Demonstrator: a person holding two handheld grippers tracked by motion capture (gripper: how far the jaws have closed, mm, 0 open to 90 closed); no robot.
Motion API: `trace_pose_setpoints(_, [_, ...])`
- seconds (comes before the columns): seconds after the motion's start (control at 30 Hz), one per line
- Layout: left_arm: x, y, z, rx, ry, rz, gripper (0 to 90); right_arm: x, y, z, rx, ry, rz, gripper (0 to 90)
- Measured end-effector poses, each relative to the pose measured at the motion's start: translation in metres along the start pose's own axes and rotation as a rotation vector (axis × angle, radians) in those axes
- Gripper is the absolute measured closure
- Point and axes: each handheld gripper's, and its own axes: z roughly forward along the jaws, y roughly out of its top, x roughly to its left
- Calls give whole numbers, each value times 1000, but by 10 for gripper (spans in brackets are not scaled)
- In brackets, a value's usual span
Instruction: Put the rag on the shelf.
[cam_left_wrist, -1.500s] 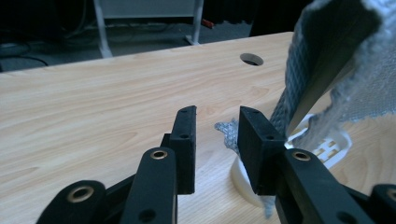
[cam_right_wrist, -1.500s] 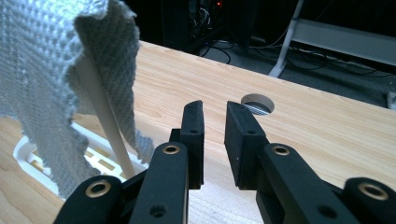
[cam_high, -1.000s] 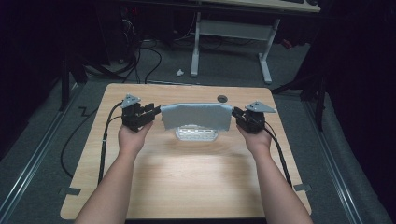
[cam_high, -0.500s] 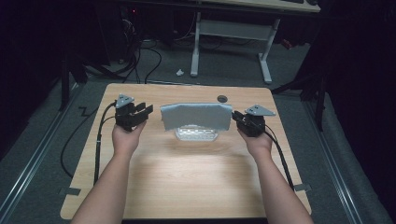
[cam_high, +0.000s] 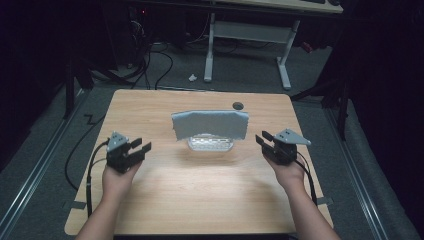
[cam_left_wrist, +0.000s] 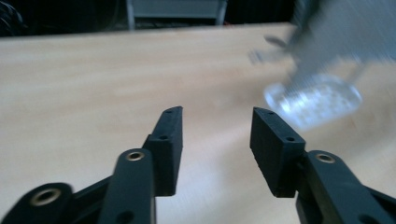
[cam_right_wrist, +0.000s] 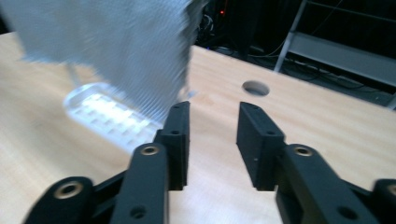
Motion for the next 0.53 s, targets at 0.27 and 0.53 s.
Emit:
trace_pose_setpoints(0.27, [-79, -58, -14, 165, -74, 79, 485, 56, -49, -42, 69, -36, 38, 565])
trace_pose_setpoints(0.53, [-108, -56, -9, 174, -118, 195, 457, 85, -85, -49, 139, 35, 8, 550])
